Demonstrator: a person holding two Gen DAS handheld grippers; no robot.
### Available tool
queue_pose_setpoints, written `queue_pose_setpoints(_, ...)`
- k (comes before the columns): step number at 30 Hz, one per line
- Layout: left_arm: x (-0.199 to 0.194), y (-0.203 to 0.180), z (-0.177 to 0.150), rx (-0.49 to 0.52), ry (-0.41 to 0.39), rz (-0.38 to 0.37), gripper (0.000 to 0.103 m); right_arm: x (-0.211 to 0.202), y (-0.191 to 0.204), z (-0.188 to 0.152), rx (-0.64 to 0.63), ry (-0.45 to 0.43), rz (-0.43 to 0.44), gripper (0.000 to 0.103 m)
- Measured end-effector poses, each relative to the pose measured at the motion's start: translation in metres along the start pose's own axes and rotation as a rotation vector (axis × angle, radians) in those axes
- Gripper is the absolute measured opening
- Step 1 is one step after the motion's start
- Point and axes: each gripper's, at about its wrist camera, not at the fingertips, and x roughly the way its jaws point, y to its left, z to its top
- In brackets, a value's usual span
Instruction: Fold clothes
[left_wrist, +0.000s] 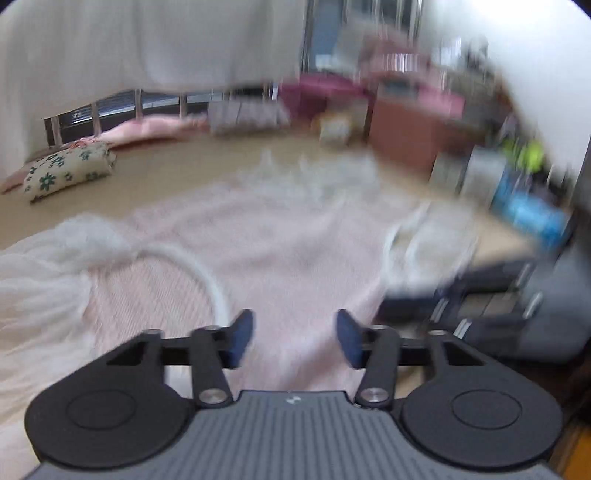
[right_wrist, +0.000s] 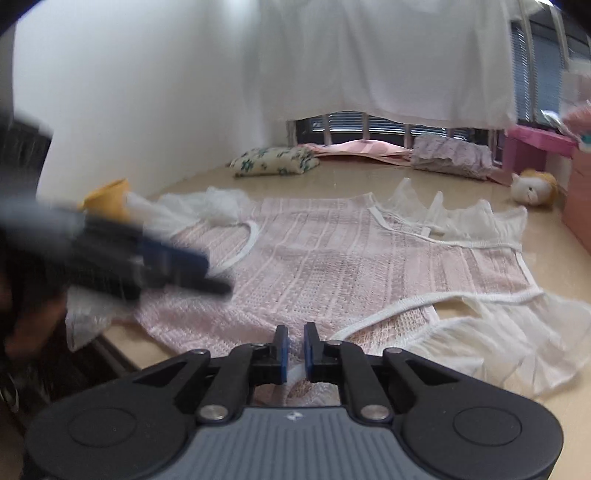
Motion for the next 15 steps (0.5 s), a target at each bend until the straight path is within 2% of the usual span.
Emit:
queue_pose_setpoints(3,0.001,0.010,-0.008,-0.015,-0.039,0.069,0.044,-0.006,-0.004,-0.001,0.023,0.004,0.006,0.007)
queue_pose_setpoints(6,-0.002,0.009,-0.008,-0.026,-0.043,0.085,0.044,-0.007,-0.005,-0.002,0.034,0.002,0.008,0.007)
queue_pose_setpoints(7,-0.006,0.006,-0.005,-0.027,-0.042,0.076,0.044,-0.008,-0.005,-0.002,0.035,0.002,0.008,0.007)
queue_pose_setpoints(8,-0.010,0.004,-0.003,-0.025,-0.053,0.058,0.049,-0.010,-0.002,0.000,0.037,0.007,0.005,0.008)
queue_pose_setpoints(9,-0.015,0.001,-0.003,-0.010,-0.078,0.028,0.056,-0.013,0.000,0.003,0.042,0.004,0.007,0.011)
queue_pose_setpoints(10,-0.017,-0.002,-0.005,0.017,-0.088,0.006,0.068,-0.017,0.000,0.005,0.057,-0.022,0.020,0.011)
queue_pose_setpoints(12,-0.014,-0.003,-0.012,0.058,-0.062,0.002,0.068,-0.019,-0.001,0.010,0.071,-0.059,0.019,0.011)
queue_pose_setpoints(15,-0.015,0.005,-0.023,0.038,-0.059,-0.015,0.068,-0.003,0.000,0.007,0.044,0.003,-0.058,0.008)
